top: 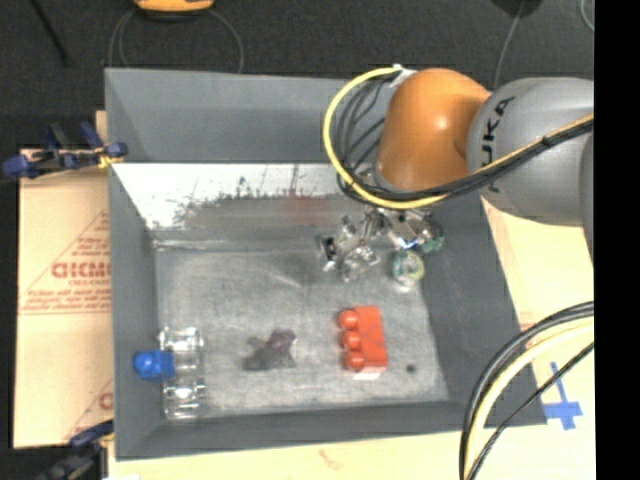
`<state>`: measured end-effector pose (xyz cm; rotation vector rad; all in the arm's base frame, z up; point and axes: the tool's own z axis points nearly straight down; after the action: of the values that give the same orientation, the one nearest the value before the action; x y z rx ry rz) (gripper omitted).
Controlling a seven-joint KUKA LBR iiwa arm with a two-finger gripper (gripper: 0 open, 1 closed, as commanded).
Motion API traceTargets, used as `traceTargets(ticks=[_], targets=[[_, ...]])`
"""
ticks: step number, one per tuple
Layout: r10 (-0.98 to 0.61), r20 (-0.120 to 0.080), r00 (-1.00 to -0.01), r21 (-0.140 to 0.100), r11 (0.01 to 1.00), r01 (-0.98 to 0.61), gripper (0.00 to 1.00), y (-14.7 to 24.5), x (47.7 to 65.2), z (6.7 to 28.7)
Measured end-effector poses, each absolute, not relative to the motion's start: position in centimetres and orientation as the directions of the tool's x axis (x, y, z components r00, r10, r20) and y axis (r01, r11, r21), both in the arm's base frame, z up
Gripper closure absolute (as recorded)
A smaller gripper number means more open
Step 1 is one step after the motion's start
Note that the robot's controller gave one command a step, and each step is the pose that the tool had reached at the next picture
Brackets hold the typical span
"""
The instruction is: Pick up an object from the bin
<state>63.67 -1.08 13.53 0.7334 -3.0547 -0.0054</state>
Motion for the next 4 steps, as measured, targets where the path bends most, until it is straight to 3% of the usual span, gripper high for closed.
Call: traceTargets(ticks=[1,2,3,4], targets=[[-0.337,-0.003,-0.941,0.002,0.941,-0.337,1.0,2.9,63.0,12.3],[-0.334,-0.004,-0.942,0.001,0.942,-0.334,0.0,2.7,63.1,12.3],[-0.385,-0.005,-0.923,-0.006,0.923,-0.385,0.0,-3.7,65.3,11.1],[-0.066,-0.023,-0.998,0.005,0.998,-0.066,0.0,-5.4,64.9,8.0]])
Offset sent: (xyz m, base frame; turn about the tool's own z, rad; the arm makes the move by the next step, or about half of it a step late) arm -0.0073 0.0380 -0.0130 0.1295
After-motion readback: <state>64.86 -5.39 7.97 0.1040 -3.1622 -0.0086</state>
